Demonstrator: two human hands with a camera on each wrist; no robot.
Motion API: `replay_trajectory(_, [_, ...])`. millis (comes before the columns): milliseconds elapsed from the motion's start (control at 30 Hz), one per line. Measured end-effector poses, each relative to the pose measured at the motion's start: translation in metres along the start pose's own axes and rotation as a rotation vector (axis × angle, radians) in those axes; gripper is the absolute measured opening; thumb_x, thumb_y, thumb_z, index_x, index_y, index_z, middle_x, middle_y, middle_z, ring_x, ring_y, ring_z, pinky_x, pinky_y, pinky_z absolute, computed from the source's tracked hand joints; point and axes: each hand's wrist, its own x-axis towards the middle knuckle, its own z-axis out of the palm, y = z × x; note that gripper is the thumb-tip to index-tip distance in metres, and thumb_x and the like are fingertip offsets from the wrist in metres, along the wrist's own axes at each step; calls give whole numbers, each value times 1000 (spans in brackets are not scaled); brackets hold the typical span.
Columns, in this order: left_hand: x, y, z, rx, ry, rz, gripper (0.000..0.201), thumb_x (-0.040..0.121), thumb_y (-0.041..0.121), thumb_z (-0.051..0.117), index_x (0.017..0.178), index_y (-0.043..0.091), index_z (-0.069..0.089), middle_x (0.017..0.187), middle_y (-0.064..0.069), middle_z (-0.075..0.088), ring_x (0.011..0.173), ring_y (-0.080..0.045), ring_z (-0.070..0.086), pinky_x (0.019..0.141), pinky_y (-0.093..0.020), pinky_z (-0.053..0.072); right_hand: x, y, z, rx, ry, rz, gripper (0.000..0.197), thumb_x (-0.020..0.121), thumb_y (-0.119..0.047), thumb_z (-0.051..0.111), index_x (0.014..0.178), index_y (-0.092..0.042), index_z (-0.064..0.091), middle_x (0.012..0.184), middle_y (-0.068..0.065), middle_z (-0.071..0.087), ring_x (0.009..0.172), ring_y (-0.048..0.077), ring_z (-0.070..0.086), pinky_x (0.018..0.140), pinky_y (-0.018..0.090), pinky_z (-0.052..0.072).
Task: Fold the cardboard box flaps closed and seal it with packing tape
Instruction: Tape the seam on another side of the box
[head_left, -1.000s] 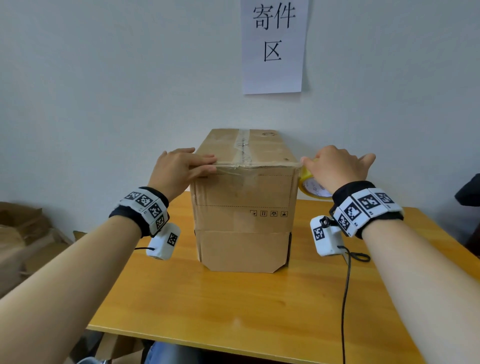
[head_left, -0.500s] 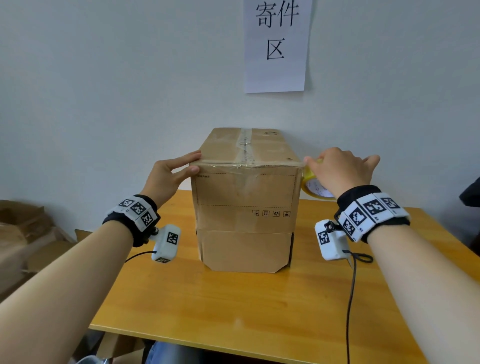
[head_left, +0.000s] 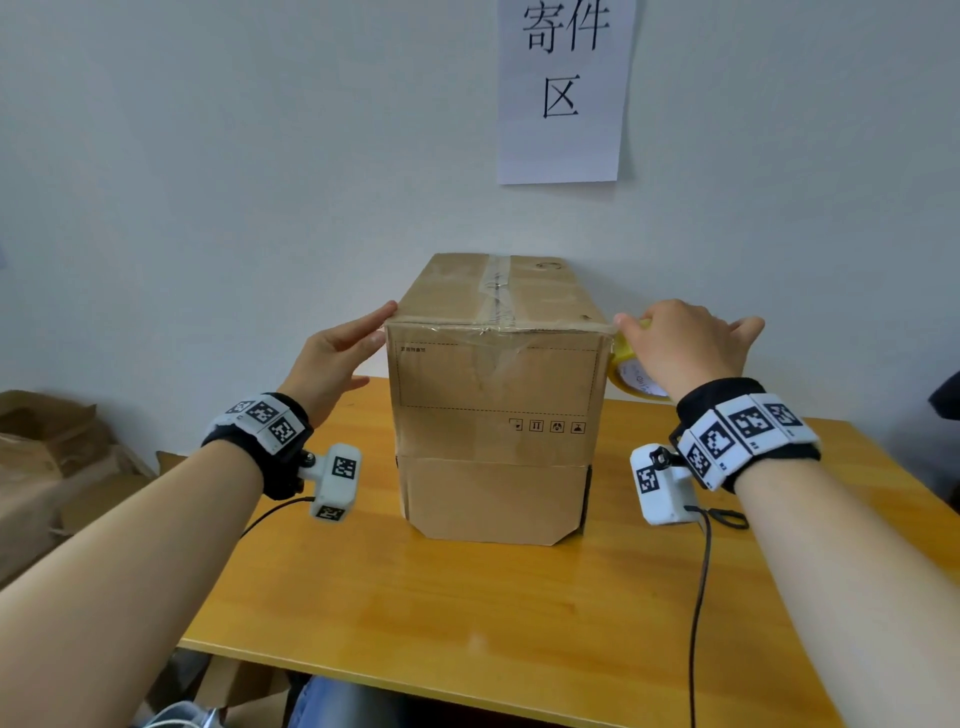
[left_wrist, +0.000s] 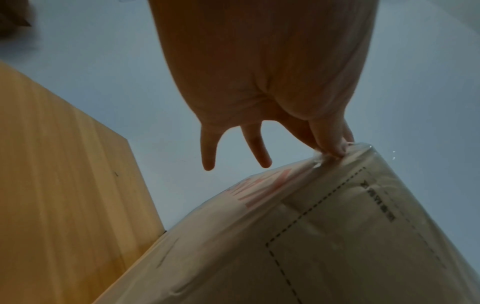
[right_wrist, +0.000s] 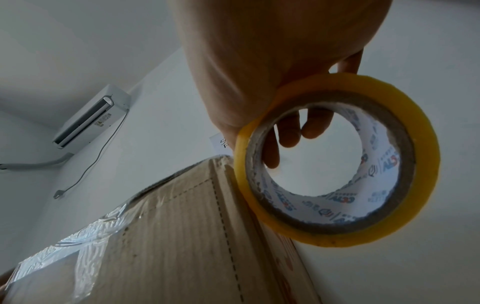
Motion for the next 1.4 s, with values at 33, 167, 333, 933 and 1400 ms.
replay_trajectory(33, [2, 0, 0, 0, 22, 4, 35, 95, 32, 64, 130, 36, 64, 131, 21, 62, 132, -5, 48, 104, -56, 43, 0, 0, 0, -1, 2, 0, 59, 101, -52, 35, 61, -15, 57, 60, 2, 54, 58, 20, 43, 85, 45, 27])
replay_trajectory(167, [7, 4, 2, -4, 119, 28, 27, 92, 29, 69, 119, 30, 72, 122, 16, 69, 125, -8, 56, 100, -52, 49, 0, -1, 1, -6, 3, -3, 58, 101, -52, 34, 63, -15, 57, 61, 1, 54, 59, 18, 42, 87, 46, 28])
replay_trajectory(333, [12, 4, 8, 3, 229, 39, 17, 89, 28, 73, 106, 30, 77, 110, 14, 74, 116, -10, 61, 96, -47, 53, 0, 0, 4, -11, 15, -11, 58, 102, -51, 33, 65, -16, 60, 63, 1, 55, 59, 17, 42, 84, 45, 25])
replay_trajectory(933, [18, 70, 52, 364, 147, 381, 24, 95, 9, 55, 98, 21, 76, 94, 12, 75, 95, 6, 65, 89, -10, 46, 0, -1, 0, -29, -25, -22, 58, 102, -52, 32, 69, -16, 64, 62, 1, 57, 60, 17, 44, 81, 43, 22])
replay_trajectory(1400, [16, 88, 131, 910, -254, 422, 29, 86, 45, 67, 111, 31, 75, 103, 10, 74, 97, -9, 65, 81, -29, 51, -11, -35, -10, 154, -168, -261, 57, 103, -54, 26, 69, -21, 56, 62, -3, 58, 76, 21, 57, 81, 43, 24])
